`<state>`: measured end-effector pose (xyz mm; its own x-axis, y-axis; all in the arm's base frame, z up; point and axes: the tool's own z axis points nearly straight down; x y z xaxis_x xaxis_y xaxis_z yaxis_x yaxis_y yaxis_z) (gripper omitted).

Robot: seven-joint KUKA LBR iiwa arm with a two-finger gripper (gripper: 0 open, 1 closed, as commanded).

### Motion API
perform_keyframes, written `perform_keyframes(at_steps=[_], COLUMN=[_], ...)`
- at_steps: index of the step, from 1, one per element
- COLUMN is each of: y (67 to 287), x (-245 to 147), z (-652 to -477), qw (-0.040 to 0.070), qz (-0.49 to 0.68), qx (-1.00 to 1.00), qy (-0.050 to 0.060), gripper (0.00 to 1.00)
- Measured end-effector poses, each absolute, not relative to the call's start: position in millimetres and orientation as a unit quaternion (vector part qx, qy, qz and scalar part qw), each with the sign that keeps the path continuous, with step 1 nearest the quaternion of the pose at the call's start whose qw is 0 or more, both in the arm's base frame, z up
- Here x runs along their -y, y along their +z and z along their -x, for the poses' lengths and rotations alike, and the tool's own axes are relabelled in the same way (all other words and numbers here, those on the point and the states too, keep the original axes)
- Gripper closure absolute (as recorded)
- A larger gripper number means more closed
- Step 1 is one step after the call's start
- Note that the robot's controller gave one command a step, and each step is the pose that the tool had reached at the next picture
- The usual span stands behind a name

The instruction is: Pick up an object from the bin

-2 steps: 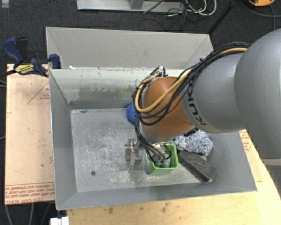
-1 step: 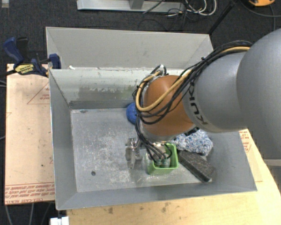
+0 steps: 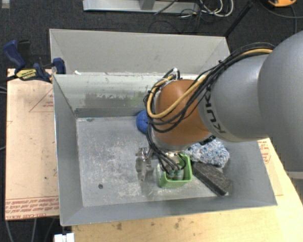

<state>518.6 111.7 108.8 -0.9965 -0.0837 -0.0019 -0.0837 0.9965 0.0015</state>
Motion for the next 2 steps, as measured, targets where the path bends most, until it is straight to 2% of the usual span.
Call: perform_keyframes(at_steps=[1, 2], y=[118, 139], x=[-111, -112], z=[-517.1, -517.2], qw=[-0.003, -0.002], qz=[0.042, 0.042], qx=[-0.999, -0.999], qy=[0.000, 0.000], gripper=[1.00, 1.00])
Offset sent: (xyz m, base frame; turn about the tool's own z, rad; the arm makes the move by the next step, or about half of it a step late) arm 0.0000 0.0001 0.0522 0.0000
